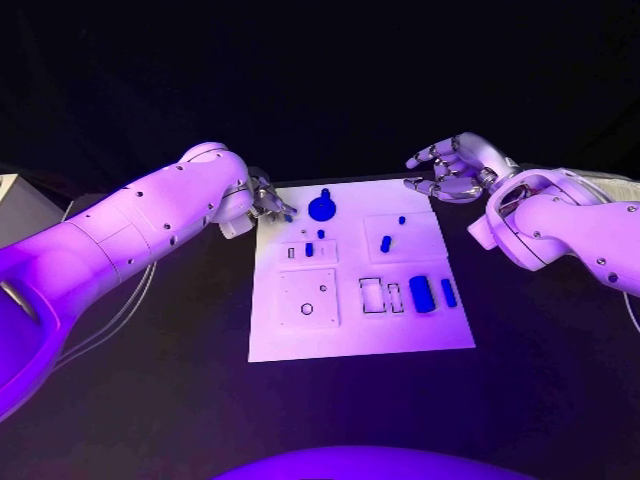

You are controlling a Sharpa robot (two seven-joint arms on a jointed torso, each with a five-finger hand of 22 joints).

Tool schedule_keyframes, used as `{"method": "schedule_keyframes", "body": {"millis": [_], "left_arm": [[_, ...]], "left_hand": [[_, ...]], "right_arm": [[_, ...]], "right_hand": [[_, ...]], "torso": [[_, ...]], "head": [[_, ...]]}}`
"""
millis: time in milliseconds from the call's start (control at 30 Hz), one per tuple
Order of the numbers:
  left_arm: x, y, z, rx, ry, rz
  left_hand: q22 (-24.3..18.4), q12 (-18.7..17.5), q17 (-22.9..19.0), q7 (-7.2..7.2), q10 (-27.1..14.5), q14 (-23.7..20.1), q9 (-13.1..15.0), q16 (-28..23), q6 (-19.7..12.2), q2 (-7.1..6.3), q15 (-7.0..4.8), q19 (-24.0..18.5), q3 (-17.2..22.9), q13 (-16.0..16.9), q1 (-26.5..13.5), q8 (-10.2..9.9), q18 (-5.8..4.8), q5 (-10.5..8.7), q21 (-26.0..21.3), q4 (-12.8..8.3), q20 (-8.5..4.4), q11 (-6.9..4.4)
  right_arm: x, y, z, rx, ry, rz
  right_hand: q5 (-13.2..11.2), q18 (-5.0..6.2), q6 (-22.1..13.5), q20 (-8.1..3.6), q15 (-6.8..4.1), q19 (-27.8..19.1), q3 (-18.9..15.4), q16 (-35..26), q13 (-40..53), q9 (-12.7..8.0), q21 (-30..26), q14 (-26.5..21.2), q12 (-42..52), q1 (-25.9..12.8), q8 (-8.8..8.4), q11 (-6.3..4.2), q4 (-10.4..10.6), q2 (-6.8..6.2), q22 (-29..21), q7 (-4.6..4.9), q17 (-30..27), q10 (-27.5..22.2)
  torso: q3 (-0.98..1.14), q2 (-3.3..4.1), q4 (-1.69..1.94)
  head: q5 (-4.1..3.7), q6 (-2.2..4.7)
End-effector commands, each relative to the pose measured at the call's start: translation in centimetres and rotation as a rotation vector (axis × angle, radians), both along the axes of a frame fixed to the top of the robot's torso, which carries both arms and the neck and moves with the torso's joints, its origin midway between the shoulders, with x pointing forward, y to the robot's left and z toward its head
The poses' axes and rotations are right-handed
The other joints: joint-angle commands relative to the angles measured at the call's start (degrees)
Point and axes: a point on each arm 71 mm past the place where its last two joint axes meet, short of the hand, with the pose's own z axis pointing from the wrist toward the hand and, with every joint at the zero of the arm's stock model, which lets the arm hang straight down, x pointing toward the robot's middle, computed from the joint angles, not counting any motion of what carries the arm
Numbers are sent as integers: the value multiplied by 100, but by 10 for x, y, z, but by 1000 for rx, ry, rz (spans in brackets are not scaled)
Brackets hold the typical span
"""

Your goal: Assemble the parts on the task board

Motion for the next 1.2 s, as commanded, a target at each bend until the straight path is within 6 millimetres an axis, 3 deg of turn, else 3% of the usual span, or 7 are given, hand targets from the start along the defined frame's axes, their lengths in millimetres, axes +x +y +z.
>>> {"method": "schedule_keyframes", "body": {"millis": [33,233,300,500,567,733,1200], "left_arm": [[1,-1,2,-28,-7,-2],[1,-1,2,-31,-12,1],[1,-1,3,-33,-14,2],[1,-2,3,-50,-20,6],[1,-2,4,-56,-19,7],[0,-4,4,-72,-15,6],[-9,-7,11,-105,-11,-22]], "left_hand": [[-17,-33,855,-25,-19,384,10,-13,-28,1,-25,-1,46,-17,71,26,109,23,-33,-3,-36,-21],[-22,-33,851,-28,-27,382,14,-15,-41,-14,-26,-6,84,-25,133,53,110,21,-38,-14,-37,-23],[-19,-20,850,-51,-26,381,44,-15,-10,-33,-37,-7,143,-24,227,146,111,21,-40,-33,-45,-38],[14,24,857,-175,21,386,374,-6,-89,-74,-126,10,655,-45,544,730,107,7,-33,-105,-129,-144],[19,29,858,-185,31,387,430,-5,-124,-85,-134,13,779,-47,570,810,106,10,-32,-123,-139,-153],[54,47,880,-191,95,397,684,12,-289,-216,-151,26,1687,-82,495,1163,96,0,-22,-325,-155,-169],[149,132,990,-206,243,438,794,80,-292,-411,-164,82,2531,-29,84,1350,83,-3,26,-782,-171,-185]], "right_arm": [[0,1,0,-8,-3,12],[0,1,0,-9,0,13],[0,1,0,-9,1,13],[1,2,0,-11,2,13],[1,2,0,-11,3,13],[1,1,-1,-12,4,12],[2,-1,-1,-14,7,6]], "right_hand": [[-10,-39,4,35,45,599,-1,-15,5,5,25,0,-15,-50,-22,26,32,-9,1509,54,8,-7],[-10,-39,4,35,45,599,-1,-15,5,5,25,0,-15,-50,-22,26,32,-9,1509,54,8,-7],[-10,-39,4,35,45,599,-1,-15,5,5,25,0,-15,-50,-22,26,32,-9,1509,54,8,-7],[-10,-39,8,36,46,599,-1,-14,10,7,25,1,-11,-55,-22,27,36,-6,1509,54,13,-1],[-10,-39,8,36,46,599,-1,-14,10,7,25,1,-11,-55,-22,27,36,-6,1509,54,13,-1],[-10,-39,8,36,46,599,-1,-14,10,7,25,1,-11,-55,-22,27,36,-6,1509,54,13,-1],[-10,-39,8,36,46,599,-1,-14,10,7,25,1,-11,-55,-22,27,36,-6,1509,54,13,-1]], "torso": [[0,4,4],[0,5,5],[1,5,3],[2,1,3],[2,0,2],[3,-1,2],[5,-29,13]], "head": [[-7,-9],[-6,-18],[-6,-23],[-1,-28],[0,-27],[3,-26],[27,-21]]}}
